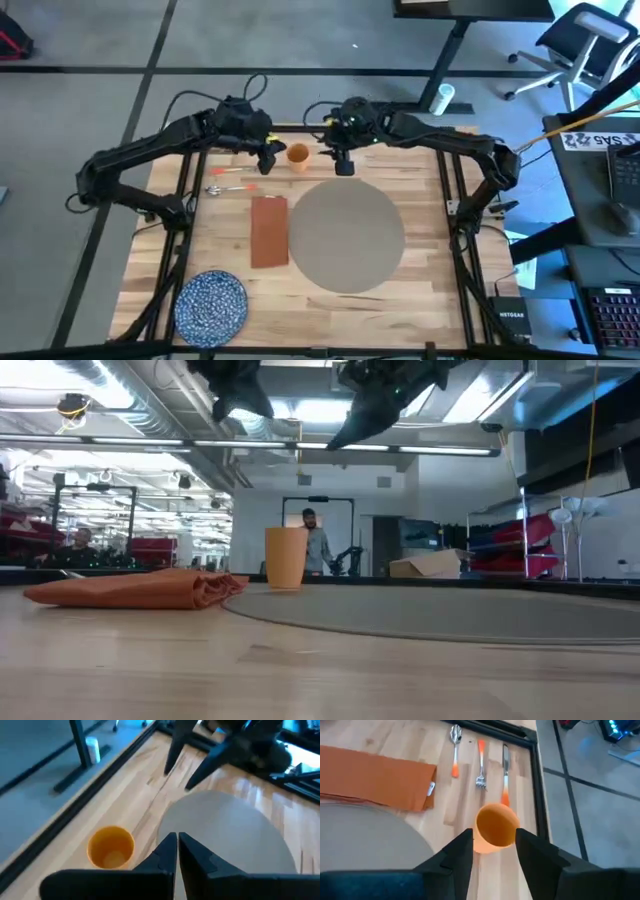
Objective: Set table place
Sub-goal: Move the yellow cup to the top right of the table
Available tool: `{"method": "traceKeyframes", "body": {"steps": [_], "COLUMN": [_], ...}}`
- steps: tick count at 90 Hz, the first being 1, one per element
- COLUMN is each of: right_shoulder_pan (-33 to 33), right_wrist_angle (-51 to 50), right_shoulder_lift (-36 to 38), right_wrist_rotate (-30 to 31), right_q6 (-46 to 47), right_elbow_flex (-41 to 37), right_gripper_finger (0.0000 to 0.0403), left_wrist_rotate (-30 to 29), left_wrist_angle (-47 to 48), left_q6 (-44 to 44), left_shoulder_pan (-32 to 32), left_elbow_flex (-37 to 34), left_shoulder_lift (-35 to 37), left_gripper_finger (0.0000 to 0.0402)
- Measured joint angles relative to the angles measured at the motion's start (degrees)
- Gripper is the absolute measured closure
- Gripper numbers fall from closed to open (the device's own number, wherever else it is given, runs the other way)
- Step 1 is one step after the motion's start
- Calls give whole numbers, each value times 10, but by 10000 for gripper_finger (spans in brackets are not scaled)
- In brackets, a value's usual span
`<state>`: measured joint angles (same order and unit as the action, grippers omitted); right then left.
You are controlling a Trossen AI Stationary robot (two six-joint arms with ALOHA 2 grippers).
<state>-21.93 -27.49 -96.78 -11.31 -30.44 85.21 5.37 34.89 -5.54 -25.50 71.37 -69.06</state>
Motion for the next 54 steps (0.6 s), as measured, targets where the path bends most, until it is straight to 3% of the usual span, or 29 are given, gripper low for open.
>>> {"method": "traceKeyframes", "body": {"steps": [24,38,54], "right_shoulder_pan": [-6,0,3], "right_wrist_angle": [28,22,-20], "right_shoulder_lift": [-15,-55,-105], "right_wrist_rotate": [-2,15,17], "right_q6": [2,-5,-14], "right_elbow_flex": [1,1,64], "right_gripper_finger": [267,267,267], "left_wrist_rotate": [0,0,0], "left_wrist_angle": [8,1,2], "left_q6": [15,4,-44], "left_shoulder_pan": [-17,-21,-18], "left_elbow_flex": [-2,-45,-90], "left_shoulder_lift": [59,93,114], "left_gripper_finger": [401,401,401]}}
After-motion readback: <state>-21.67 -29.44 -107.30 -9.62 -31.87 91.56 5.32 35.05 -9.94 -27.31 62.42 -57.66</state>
